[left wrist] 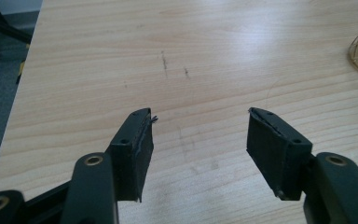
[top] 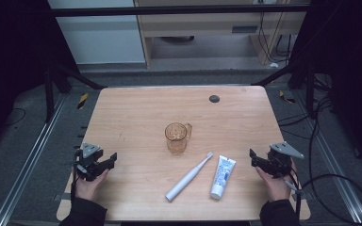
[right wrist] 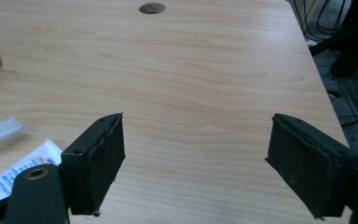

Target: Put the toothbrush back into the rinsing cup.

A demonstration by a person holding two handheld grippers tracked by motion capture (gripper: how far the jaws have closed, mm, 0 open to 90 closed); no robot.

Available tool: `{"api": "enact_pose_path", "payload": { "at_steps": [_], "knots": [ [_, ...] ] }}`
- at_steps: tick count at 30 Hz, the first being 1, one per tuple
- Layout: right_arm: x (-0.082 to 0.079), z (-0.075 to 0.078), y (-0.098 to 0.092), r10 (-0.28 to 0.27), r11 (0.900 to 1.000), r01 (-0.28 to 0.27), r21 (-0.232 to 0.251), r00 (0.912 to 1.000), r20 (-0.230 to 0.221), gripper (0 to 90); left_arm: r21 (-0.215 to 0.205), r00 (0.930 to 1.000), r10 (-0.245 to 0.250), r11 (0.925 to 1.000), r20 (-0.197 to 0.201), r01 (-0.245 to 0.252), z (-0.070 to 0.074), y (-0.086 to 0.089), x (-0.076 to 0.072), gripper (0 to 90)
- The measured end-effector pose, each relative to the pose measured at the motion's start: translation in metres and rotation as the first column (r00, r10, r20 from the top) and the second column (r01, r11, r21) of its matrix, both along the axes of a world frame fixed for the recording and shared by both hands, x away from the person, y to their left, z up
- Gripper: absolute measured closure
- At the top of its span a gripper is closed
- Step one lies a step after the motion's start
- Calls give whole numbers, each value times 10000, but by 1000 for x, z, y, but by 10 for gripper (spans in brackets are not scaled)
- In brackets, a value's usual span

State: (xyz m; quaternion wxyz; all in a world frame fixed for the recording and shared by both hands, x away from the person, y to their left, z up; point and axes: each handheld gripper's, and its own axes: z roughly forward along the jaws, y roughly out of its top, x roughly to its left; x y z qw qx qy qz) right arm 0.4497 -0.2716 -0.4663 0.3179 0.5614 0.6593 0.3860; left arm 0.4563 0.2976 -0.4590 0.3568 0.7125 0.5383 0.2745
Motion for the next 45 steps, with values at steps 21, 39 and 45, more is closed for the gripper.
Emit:
{"api": "enact_pose_path", "payload": {
  "at_steps": [21,39,45],
  "knots": [
    [-4,1,2,232,9995,-238,-222,9994,-270,197,-441,9743,-2128,9767,-743,2100,18,-50,-10,369],
    [-2,1,2,249,9985,-268,-478,9989,-409,202,22,9250,-3725,9276,-744,3737,32,-108,-15,359],
    [-2,1,1,255,9989,-274,-392,9986,-470,210,234,9089,-4087,9110,-825,4117,37,-124,-14,377]
  ]
}}
